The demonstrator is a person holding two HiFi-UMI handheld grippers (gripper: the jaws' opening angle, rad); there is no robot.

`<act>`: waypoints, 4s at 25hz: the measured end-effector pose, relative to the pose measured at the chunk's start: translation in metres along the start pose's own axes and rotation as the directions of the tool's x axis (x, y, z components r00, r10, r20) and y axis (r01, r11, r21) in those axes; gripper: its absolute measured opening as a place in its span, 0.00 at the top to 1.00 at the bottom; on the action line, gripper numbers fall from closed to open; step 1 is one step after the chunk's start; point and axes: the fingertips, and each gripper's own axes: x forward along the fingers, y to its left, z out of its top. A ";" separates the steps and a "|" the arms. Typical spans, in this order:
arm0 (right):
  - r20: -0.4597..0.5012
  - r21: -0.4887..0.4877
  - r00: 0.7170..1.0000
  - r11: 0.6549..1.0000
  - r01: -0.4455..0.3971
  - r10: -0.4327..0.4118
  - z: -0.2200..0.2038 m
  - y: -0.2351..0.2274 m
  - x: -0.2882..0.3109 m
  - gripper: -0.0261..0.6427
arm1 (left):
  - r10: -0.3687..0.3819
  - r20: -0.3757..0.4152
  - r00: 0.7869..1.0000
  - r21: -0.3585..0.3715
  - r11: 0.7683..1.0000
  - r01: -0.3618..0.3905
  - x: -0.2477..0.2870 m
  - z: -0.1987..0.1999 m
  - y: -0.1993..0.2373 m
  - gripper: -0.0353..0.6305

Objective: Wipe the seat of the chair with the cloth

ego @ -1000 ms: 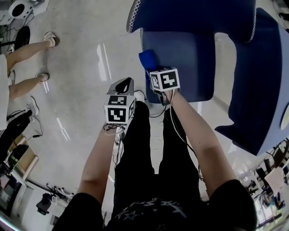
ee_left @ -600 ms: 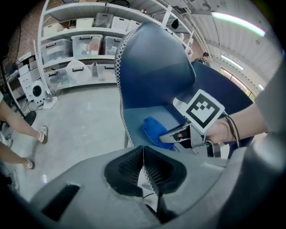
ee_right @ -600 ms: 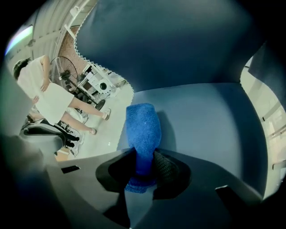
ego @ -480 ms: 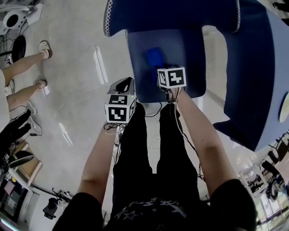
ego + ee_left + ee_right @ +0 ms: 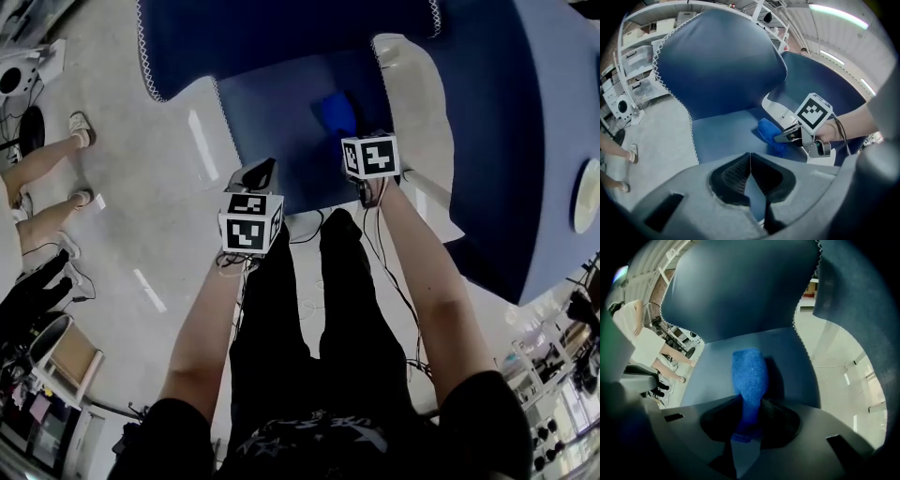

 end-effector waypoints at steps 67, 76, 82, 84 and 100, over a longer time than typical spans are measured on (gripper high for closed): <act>-0.086 -0.023 0.973 0.976 -0.217 0.214 -0.109 0.106 -0.013 0.79 | 0.122 -0.050 0.991 -0.206 0.970 -0.130 -0.039 -0.117 -0.015 0.92; -0.046 0.077 0.988 0.987 -0.140 0.144 -0.106 0.024 -0.035 0.79 | 0.080 -0.071 0.994 -0.132 0.987 -0.088 -0.007 -0.091 -0.049 0.92; -0.032 0.120 0.998 0.991 -0.051 0.055 -0.110 -0.029 -0.054 0.79 | 0.063 -0.065 0.996 -0.091 0.993 -0.069 0.002 -0.072 -0.071 0.92; -0.034 0.135 0.999 0.991 -0.018 0.022 -0.113 -0.043 -0.061 0.79 | 0.058 -0.062 0.996 -0.079 0.995 -0.063 0.000 -0.066 -0.075 0.92; 0.013 0.168 0.993 0.979 0.113 -0.117 -0.105 -0.049 -0.108 0.80 | 0.021 0.002 1.000 -0.010 1.000 -0.021 -0.041 -0.060 -0.072 0.92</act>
